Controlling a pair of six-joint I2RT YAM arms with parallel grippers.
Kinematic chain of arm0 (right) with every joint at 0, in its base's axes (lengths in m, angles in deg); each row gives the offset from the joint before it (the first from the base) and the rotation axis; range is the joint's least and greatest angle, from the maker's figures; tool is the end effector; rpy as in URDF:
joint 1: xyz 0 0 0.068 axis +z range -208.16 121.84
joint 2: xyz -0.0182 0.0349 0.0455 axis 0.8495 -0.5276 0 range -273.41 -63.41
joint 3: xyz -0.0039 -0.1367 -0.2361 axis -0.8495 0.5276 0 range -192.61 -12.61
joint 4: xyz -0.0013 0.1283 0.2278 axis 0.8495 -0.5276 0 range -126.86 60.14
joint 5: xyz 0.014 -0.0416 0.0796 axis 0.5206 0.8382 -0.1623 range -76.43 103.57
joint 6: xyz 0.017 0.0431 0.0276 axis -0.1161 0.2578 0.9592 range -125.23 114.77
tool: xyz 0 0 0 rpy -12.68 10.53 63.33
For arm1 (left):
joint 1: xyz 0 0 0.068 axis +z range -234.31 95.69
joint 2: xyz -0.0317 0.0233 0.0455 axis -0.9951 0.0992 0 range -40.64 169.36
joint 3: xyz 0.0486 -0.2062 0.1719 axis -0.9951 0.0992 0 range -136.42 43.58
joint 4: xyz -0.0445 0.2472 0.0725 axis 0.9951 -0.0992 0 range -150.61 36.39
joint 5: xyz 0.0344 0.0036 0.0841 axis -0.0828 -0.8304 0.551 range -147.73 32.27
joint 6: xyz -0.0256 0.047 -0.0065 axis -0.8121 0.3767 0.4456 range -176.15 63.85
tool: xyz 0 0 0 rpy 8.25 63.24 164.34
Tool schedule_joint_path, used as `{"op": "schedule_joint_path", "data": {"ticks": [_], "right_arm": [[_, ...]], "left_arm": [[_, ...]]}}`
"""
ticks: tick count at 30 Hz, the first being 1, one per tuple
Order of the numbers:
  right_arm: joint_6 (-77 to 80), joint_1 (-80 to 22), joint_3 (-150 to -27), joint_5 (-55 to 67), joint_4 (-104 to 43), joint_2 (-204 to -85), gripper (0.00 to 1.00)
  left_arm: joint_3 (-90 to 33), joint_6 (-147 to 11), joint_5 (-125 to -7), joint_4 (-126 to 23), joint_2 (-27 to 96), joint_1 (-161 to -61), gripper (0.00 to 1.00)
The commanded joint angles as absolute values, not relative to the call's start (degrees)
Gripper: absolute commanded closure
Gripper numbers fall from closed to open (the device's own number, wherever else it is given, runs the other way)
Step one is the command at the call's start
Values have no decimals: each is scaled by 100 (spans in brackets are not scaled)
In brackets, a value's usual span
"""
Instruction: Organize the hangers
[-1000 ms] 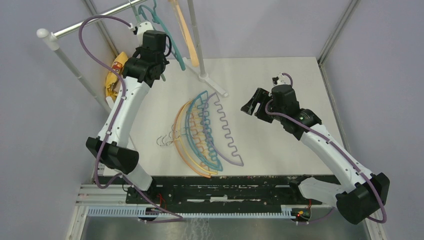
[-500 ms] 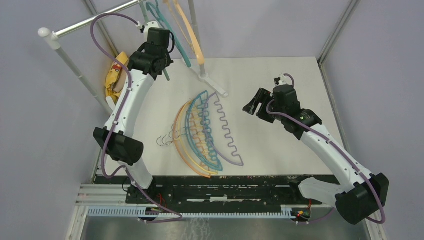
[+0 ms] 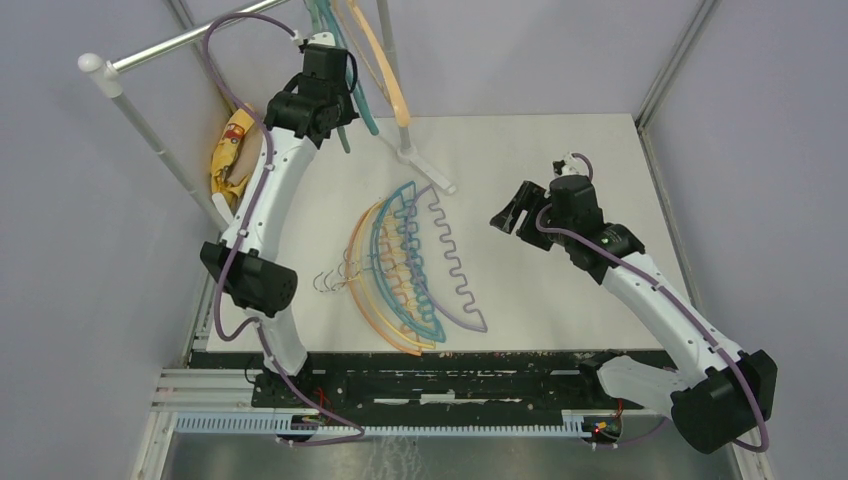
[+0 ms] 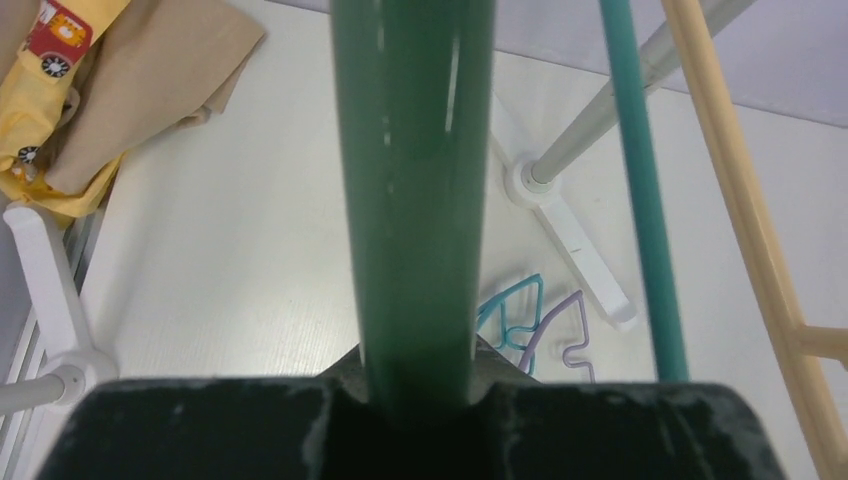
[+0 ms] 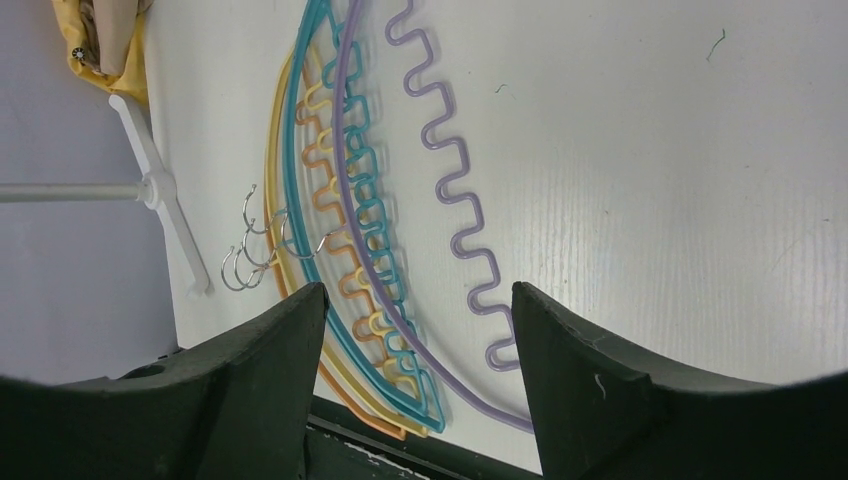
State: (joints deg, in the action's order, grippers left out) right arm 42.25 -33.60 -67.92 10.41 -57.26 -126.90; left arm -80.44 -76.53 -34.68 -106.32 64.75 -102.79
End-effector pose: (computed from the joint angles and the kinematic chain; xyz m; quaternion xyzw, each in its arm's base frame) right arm 0.2196 0.1025 0.3106 0.1643 0.8738 0.2887 0.3553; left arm 0.3757 -0.1108 0.4434 -0.1080 0.8638 0.0135 0.4920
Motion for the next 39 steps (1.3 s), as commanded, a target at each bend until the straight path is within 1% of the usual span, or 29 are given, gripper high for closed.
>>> {"op": "schedule_joint_path", "data": {"ticks": [1, 5, 11, 12, 14, 16, 17, 20, 21, 27, 29, 32, 39], "right_arm": [[4231, -3409, -6722, 962, -5394, -12668, 24], [4267, -3429, -6669, 913, -5331, -12733, 24], [4240, -3466, -6698, 882, -5338, -12764, 24], [4233, -3475, -6705, 876, -5341, -12762, 24], [4221, -3496, -6724, 861, -5367, -12772, 21], [4220, -3505, -6721, 856, -5372, -12774, 17], [4219, -3512, -6715, 856, -5376, -12775, 16], [4203, -3517, -6712, 829, -5369, -12774, 13], [4191, -3513, -6717, 801, -5367, -12790, 12], [3976, -3513, -6821, 666, -5495, -12917, 7], [3858, -3520, -6839, 663, -5539, -12942, 6], [3689, -3520, -6843, 650, -5586, -12977, 5], [3518, -3487, -6735, 254, -5350, -13246, 4]], "left_arm": [[-8512, -6940, -3953, -10617, 6760, -10447, 97], [-8824, -6679, -4039, -10568, 6947, -10605, 97], [-8860, -6630, -4186, -10444, 7145, -10606, 97], [-8860, -6645, -4194, -10440, 7175, -10603, 97], [-8835, -6684, -4204, -10418, 7194, -10610, 92], [-8779, -6704, -4165, -10359, 7132, -10608, 84], [-8736, -6698, -4164, -10305, 7068, -10610, 78], [-8427, -6675, -4172, -10043, 6762, -10604, 54], [-8280, -6666, -4181, -9950, 6600, -10608, 48], [-7536, -6575, -4294, -9688, 5920, -10606, 10], [-7241, -6556, -4442, -9663, 5666, -10605, 1], [-6406, -6550, -4919, -9387, 5032, -10606, 1], [-3599, -6697, -5777, -8189, 2796, -10608, 1]]}}
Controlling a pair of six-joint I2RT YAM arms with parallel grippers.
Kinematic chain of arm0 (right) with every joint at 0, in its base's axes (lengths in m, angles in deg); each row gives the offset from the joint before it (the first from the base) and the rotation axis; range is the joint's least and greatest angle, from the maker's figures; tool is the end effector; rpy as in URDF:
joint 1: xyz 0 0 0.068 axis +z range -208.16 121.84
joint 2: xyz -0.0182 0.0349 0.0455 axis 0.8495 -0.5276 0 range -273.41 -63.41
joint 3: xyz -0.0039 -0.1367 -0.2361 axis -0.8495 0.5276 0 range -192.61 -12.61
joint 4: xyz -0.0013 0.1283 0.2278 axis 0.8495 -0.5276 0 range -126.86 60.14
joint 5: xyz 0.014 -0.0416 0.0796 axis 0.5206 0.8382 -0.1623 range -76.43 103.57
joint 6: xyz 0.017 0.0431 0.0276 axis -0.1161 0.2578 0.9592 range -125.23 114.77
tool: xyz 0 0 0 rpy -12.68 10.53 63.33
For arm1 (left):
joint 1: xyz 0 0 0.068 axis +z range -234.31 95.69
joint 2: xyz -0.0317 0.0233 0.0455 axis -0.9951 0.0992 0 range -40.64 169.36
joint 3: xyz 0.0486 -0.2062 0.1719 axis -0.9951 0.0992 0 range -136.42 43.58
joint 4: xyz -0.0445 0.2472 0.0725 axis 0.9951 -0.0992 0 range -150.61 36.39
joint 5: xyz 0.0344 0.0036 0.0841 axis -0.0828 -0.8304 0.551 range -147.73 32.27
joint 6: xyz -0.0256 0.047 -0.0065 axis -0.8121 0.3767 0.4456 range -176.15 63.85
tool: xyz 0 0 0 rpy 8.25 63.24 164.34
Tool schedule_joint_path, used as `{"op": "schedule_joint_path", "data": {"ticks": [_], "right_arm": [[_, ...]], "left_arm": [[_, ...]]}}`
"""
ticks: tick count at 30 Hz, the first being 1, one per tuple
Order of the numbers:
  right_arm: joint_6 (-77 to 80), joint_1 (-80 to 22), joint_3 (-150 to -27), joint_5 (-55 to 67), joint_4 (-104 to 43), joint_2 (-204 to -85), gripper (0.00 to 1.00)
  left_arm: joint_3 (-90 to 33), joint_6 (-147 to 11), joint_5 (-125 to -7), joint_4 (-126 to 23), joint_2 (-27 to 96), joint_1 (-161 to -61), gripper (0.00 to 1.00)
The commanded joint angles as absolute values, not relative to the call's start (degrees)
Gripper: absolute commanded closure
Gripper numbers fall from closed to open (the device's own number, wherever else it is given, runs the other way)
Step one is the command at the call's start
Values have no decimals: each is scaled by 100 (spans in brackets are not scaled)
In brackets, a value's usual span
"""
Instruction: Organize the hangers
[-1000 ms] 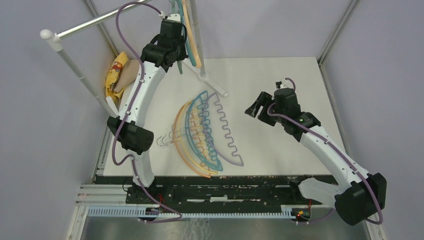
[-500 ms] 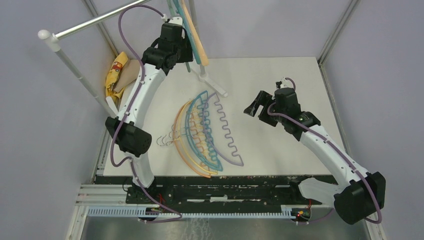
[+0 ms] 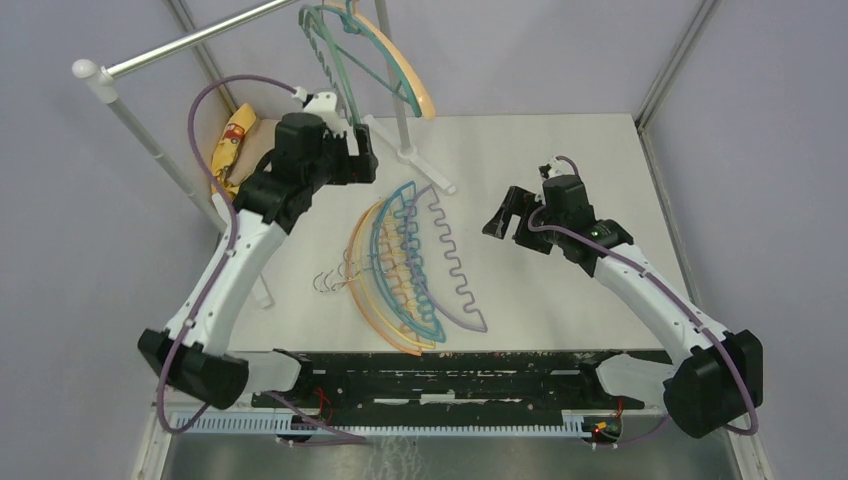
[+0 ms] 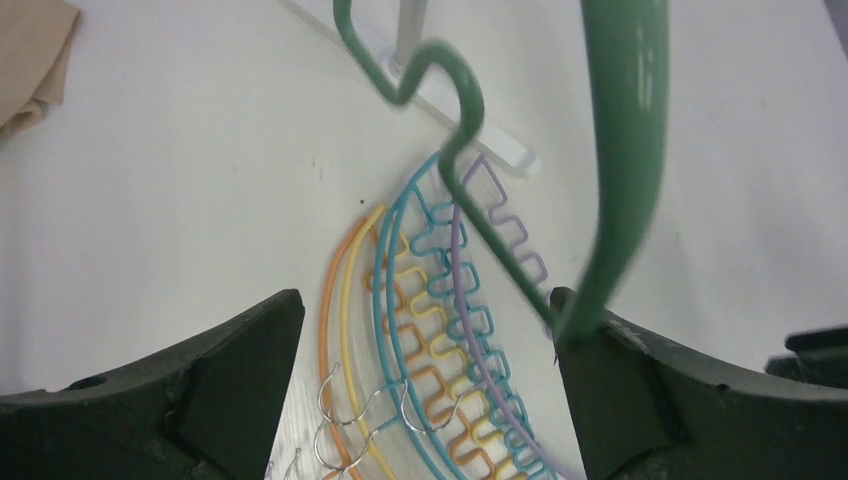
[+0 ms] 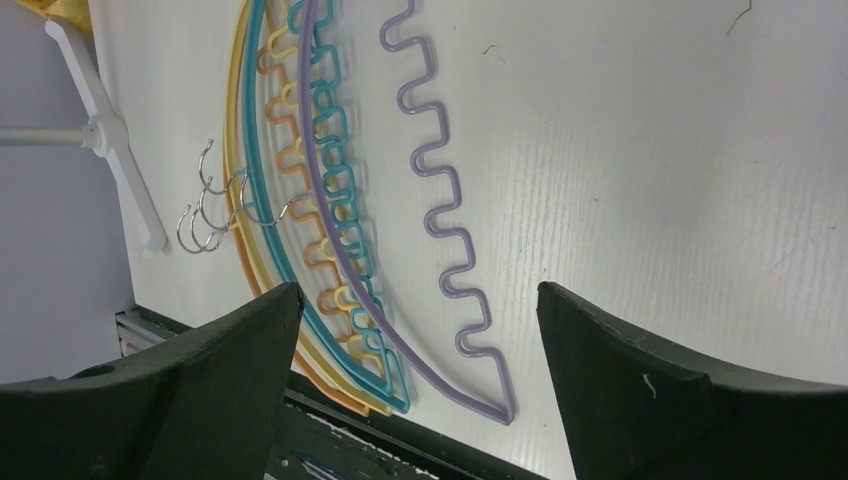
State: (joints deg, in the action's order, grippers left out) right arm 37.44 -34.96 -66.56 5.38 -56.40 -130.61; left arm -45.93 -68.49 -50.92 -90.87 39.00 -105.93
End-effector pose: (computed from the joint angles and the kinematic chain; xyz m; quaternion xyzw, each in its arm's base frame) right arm 0.2314 0.1046 0.2893 0.1229 0.8953 0.2844 0.3200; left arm 0.2811 -0.1068 0.4240 0.0383 0.8526 -0.1030 0.5109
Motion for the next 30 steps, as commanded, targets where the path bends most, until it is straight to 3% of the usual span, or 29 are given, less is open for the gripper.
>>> {"op": "schedule_joint_path", "data": {"ticks": [1, 7, 14, 21, 30], "right_arm": [[3493, -3461, -6743, 207, -5323, -13327, 4], [3343, -2922, -6932, 270, -5133, -13851, 9], [3207, -1874, -7755, 470, -4912, -15125, 15], [3101, -1665, -8634, 142, -4774, -16489, 41], [3158, -1389, -9458, -59, -4676, -17677, 47]], "left_arm": [[-3314, -6750, -5892, -8120, 2509, -10605, 1], [-2152, -6949, -6147, -8213, 1396, -10609, 1], [-1460, -7082, -5868, -8488, 1045, -10610, 1], [-899, -7315, -5529, -8418, 925, -10608, 1], [-679, -7417, -5670, -8335, 921, -10610, 0]]}}
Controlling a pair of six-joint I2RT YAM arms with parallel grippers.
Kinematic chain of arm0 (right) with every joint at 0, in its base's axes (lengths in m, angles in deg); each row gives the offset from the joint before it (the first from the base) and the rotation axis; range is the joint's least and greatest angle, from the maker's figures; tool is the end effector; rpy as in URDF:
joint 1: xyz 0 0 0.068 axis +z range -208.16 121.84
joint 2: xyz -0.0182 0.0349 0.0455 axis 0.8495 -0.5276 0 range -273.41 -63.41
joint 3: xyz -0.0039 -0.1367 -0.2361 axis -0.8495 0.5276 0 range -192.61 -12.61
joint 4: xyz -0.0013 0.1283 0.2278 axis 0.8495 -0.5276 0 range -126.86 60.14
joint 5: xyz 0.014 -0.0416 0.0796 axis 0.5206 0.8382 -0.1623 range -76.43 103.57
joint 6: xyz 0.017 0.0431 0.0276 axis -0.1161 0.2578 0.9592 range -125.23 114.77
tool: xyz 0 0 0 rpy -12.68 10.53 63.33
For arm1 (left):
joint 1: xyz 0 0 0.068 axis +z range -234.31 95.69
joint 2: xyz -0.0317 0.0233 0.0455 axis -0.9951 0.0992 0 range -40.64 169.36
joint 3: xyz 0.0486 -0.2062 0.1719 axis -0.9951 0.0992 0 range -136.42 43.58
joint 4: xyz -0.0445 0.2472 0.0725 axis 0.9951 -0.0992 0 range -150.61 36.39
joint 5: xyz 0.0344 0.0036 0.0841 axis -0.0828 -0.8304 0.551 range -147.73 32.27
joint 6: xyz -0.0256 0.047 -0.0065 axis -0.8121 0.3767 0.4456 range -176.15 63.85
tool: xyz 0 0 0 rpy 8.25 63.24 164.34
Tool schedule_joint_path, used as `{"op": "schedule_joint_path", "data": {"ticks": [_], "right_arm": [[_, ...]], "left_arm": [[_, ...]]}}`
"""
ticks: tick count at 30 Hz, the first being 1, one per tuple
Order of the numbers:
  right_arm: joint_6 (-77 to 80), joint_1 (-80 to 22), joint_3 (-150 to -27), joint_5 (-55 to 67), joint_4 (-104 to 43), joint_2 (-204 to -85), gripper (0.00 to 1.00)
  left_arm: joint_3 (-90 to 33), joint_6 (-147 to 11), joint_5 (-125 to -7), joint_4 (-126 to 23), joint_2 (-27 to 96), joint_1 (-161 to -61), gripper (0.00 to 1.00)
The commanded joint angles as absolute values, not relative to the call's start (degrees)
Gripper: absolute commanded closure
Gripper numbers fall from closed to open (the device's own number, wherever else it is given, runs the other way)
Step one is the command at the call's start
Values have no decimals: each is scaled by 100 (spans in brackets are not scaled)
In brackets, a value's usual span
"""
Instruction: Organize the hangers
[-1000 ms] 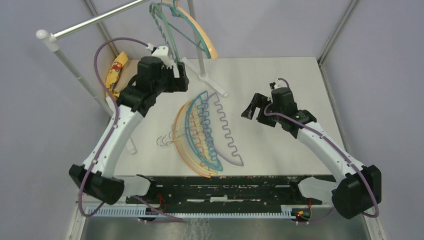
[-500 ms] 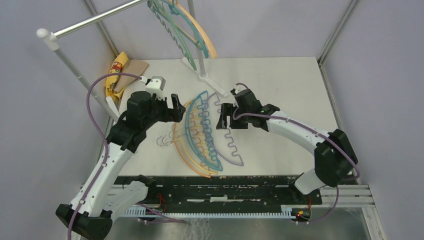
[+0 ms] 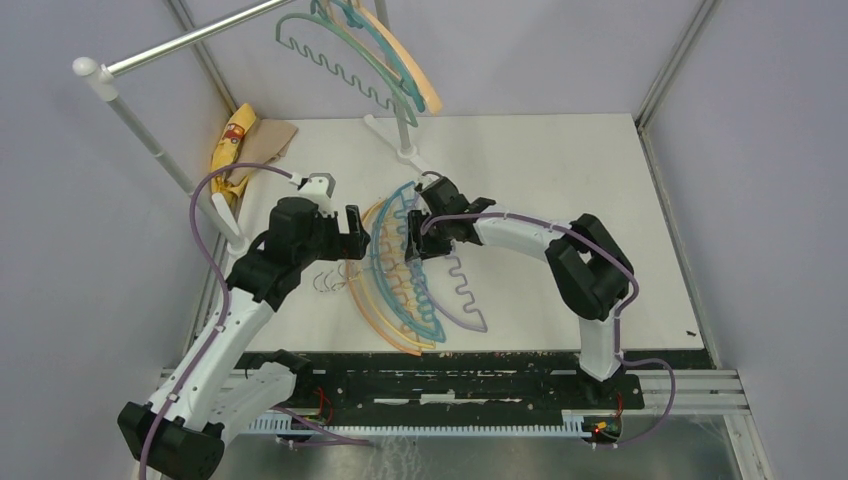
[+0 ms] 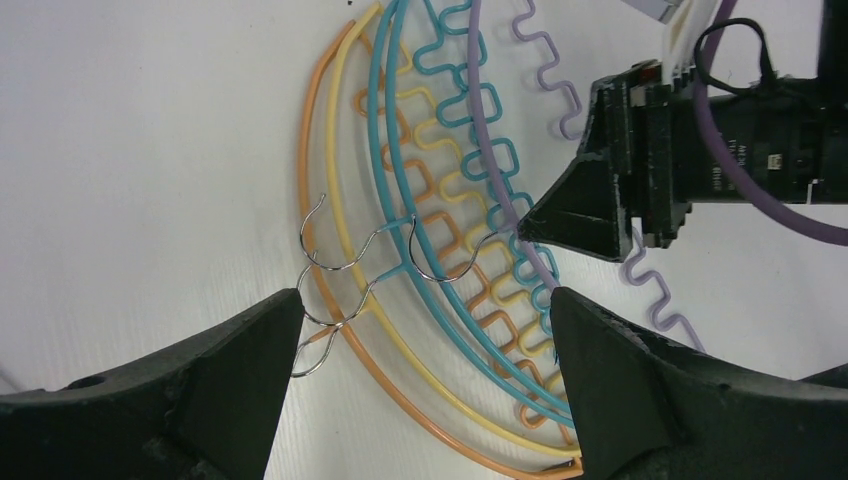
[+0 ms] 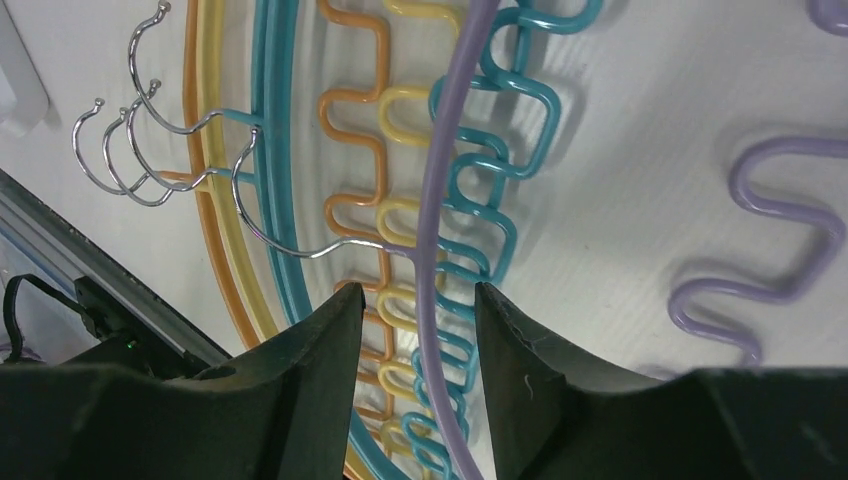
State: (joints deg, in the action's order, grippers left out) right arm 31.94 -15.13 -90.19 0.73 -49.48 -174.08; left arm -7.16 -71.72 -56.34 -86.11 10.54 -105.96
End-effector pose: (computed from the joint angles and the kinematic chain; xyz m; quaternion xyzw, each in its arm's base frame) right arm 0.2996 0.2904 0.1906 -0.0838 0.9385 0.2857 0.1748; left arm 0.1787 -0.0700 0.3177 0.0408 0.8775 -0.1424 0.4561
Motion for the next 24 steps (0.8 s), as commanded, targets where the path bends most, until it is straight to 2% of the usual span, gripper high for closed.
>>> {"op": "schedule_joint_path", "data": {"ticks": [1, 11, 13, 17, 19, 24], "right_arm": [[3179, -1386, -9512, -61, -4633, -17750, 47], [3089, -1363, -10289, 609, -4918, -18521, 50], [3101, -1360, -10405, 629, -4945, -18726, 60], [3261, -1357, -10376, 631, -4808, -18913, 98], [3380, -1353, -10084, 691, -4529, -18711, 99], [3725, -1508, -9250, 904, -3819, -17306, 99]], "left_arm": [[-665, -7423, -5683, -8335, 909, -10619, 0], [-660, -7432, -5773, -8320, 778, -10618, 2], [-664, -7422, -5780, -8320, 766, -10617, 2], [-681, -7383, -5926, -8348, 788, -10615, 3], [-685, -7378, -6043, -8342, 786, -10618, 5], [-656, -7312, -6242, -8321, 690, -10613, 9]]}}
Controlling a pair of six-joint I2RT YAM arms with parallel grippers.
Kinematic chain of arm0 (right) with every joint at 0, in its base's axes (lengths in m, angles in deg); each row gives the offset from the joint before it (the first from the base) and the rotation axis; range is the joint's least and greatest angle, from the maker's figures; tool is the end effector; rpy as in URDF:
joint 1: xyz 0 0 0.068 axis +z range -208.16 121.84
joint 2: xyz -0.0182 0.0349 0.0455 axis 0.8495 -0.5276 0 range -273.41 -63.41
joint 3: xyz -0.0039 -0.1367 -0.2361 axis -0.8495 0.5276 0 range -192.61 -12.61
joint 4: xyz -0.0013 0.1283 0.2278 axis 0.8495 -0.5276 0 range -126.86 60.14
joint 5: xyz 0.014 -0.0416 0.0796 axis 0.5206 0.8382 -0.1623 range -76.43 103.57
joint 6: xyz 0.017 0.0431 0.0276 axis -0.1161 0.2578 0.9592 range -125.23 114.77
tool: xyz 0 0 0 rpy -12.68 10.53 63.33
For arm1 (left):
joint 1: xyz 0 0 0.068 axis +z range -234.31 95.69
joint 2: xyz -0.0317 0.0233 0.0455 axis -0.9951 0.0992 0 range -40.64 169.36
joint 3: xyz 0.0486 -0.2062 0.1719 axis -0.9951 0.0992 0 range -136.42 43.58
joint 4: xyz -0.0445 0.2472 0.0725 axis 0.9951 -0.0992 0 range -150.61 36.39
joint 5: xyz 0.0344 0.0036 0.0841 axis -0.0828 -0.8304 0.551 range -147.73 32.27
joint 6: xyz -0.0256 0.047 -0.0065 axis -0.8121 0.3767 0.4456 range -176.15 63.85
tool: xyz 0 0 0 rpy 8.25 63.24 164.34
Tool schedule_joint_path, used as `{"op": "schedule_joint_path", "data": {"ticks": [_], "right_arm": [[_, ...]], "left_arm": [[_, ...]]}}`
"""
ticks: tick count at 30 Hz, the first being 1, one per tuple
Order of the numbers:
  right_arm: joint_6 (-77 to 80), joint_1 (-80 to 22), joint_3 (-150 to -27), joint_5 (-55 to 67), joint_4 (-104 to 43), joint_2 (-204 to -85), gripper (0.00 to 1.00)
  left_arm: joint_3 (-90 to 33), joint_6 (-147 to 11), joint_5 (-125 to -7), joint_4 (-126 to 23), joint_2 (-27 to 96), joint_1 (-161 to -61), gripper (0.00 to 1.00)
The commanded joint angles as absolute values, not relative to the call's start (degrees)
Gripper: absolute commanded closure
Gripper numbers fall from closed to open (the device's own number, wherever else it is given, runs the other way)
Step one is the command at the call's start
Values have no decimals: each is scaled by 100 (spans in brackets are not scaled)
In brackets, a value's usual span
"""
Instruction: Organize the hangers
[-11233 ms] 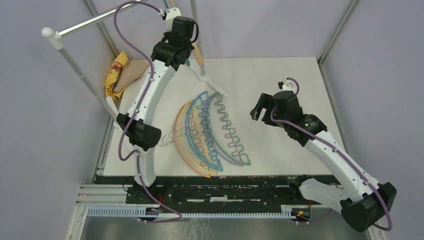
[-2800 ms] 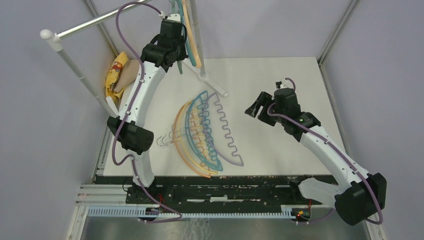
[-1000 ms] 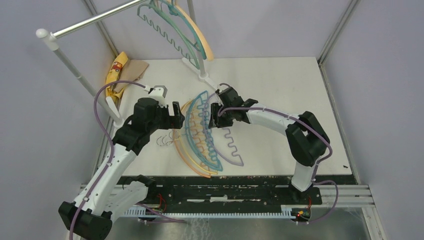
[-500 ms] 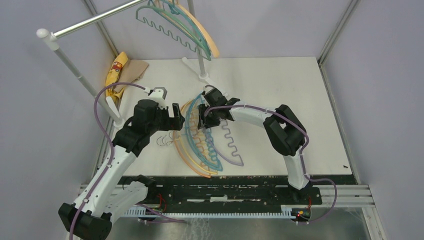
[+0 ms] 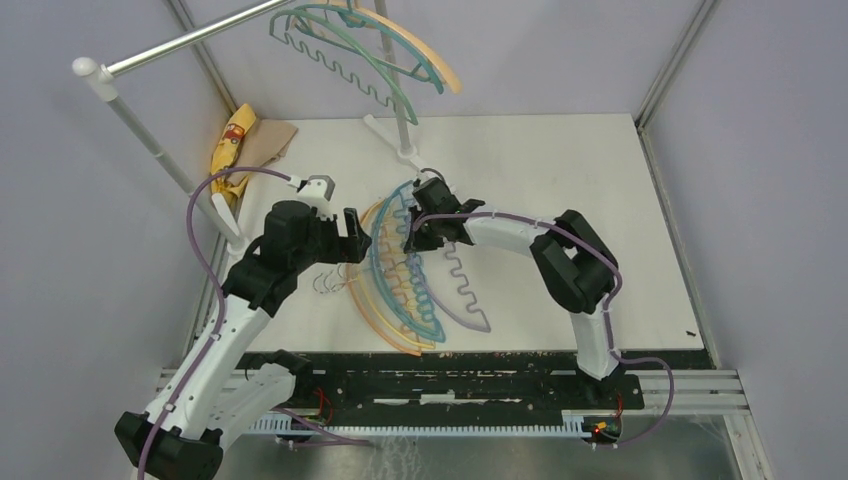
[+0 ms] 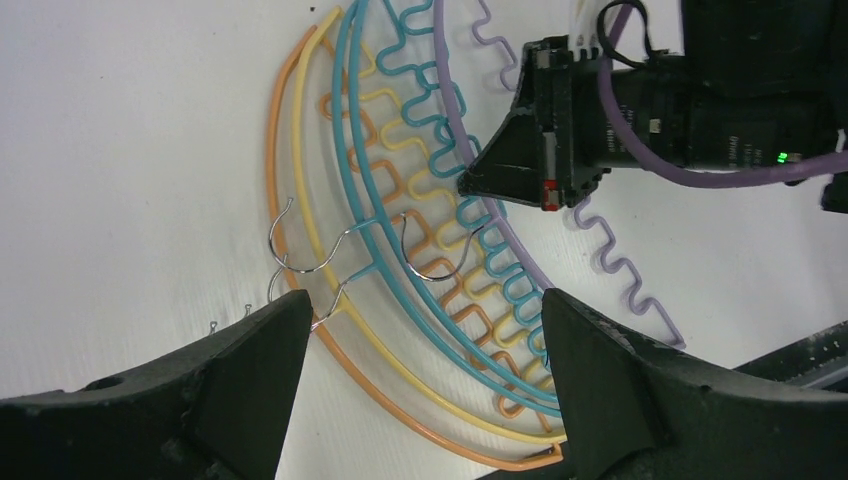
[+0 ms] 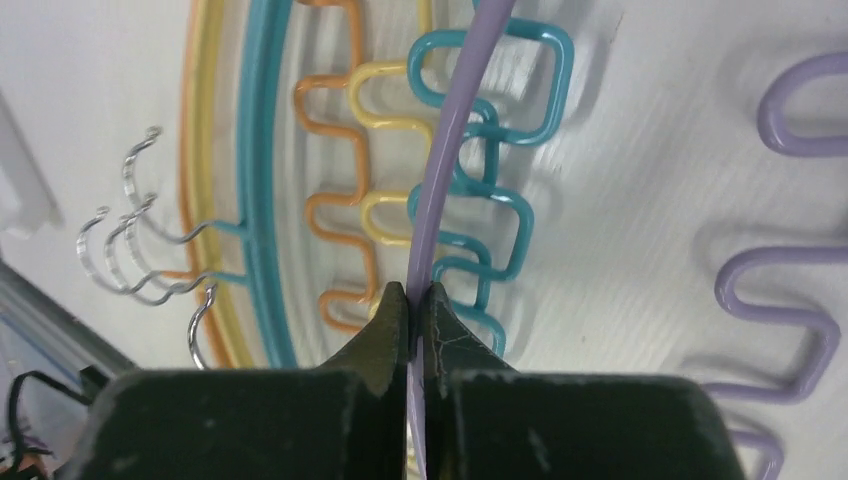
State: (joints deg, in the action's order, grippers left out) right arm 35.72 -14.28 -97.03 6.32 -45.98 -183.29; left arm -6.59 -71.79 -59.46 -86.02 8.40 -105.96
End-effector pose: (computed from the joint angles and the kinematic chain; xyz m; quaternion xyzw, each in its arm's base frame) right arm 0.3241 0.3178 0.1635 -0.0449 0.9416 0.2656 0.2021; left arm 0.1710 -0.0690 0.3208 0.0531 0.8698 -0.1693 0.4604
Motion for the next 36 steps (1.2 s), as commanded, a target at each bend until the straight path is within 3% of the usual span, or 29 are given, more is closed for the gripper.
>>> {"op": "schedule_joint_path", "data": {"ticks": [1, 7, 16, 26, 36], "right_arm": [[3855, -1594, -9103, 908, -3658, -17005, 99], [4642, -2024, -8719, 876, -2976, -15783, 99], [5941, -1798, -9378, 768, -2000, -16233, 99], [6160, -1482, -9841, 942, -1682, -16616, 99], [6676, -1496, -9374, 904, -1409, -15753, 99]], "left_arm": [[-650, -7316, -6285, -8296, 682, -10618, 9], [-454, -7392, -6564, -7958, 737, -10621, 9], [304, -7831, -6477, -6797, 714, -10947, 9], [581, -8345, -5238, -6258, 940, -12277, 8], [1223, -8721, -3979, -5675, 1679, -12837, 10]]}}
